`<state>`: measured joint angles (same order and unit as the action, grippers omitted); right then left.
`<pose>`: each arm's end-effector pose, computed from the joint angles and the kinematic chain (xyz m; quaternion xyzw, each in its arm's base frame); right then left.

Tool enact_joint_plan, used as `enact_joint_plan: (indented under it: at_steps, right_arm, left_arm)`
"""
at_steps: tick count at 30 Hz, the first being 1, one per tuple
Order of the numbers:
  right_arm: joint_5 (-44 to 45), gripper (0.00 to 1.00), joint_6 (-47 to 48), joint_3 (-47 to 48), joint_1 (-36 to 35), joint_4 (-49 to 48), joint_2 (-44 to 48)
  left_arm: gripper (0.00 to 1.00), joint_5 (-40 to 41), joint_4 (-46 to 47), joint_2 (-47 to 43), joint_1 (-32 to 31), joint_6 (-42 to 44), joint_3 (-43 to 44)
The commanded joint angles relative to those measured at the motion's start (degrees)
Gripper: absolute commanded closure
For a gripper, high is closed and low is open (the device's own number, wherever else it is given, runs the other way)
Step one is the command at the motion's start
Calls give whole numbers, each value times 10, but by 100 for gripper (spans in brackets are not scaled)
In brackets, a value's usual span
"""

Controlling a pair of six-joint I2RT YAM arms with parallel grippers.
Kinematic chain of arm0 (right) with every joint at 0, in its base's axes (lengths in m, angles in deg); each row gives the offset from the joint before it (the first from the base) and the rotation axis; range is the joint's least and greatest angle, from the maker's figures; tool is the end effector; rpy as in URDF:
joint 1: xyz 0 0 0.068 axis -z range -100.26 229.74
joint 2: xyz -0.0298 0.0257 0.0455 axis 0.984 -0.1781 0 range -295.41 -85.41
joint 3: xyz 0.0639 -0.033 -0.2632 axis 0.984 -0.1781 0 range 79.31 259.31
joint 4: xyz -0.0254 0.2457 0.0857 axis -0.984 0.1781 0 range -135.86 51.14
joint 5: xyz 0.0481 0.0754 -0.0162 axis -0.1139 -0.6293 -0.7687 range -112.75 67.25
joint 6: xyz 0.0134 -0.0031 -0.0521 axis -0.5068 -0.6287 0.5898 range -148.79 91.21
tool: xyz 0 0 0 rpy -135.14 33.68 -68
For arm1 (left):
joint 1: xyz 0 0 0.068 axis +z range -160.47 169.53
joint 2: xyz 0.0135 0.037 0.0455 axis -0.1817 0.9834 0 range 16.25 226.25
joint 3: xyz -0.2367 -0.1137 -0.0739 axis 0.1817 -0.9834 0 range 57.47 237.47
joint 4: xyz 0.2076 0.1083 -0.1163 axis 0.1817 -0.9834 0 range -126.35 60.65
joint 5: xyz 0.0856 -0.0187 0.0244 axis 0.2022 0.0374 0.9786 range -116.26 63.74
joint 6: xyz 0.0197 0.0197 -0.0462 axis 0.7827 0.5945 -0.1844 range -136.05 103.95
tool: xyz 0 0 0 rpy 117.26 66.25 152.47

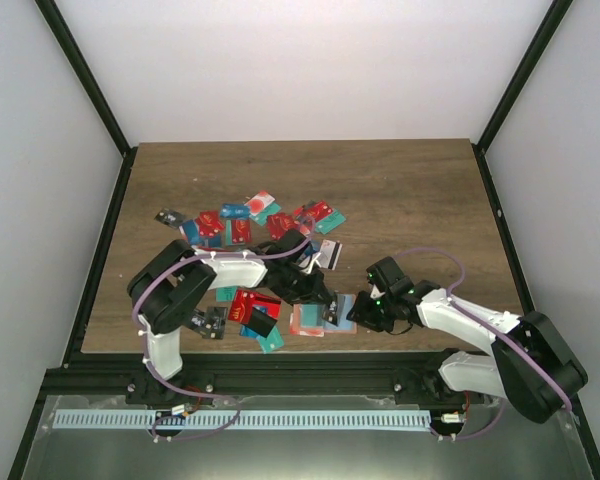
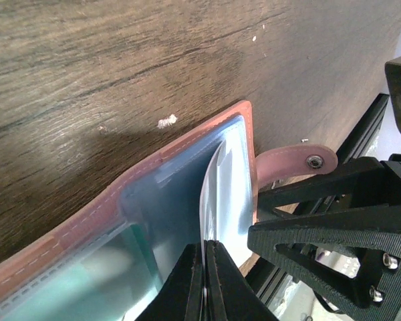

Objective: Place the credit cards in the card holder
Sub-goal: Insert the credit card into the card holder.

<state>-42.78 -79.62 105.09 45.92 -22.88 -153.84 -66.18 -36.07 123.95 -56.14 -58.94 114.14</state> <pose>0.1494 0.1148 0.1393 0.1060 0.9574 0.2657 0.0392 0.2317 -0.2700 0.1265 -0.1167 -0.9004 0.4171 0.0421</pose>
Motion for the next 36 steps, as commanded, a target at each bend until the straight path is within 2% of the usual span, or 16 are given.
enact_joint_plan:
  at_steps: [1,21,36]
  right_arm:
    - [-9,69,1,-3,4,-2,-7]
    - [-31,69,-9,-4,4,-28,-4]
    - [-44,62,34,20,4,-30,16]
  left_arm:
    - [96,24,12,19,-8,-14,-1]
    - [96,60,32,13,-36,-41,-27]
    - [96,63,30,24,-59,-54,-26]
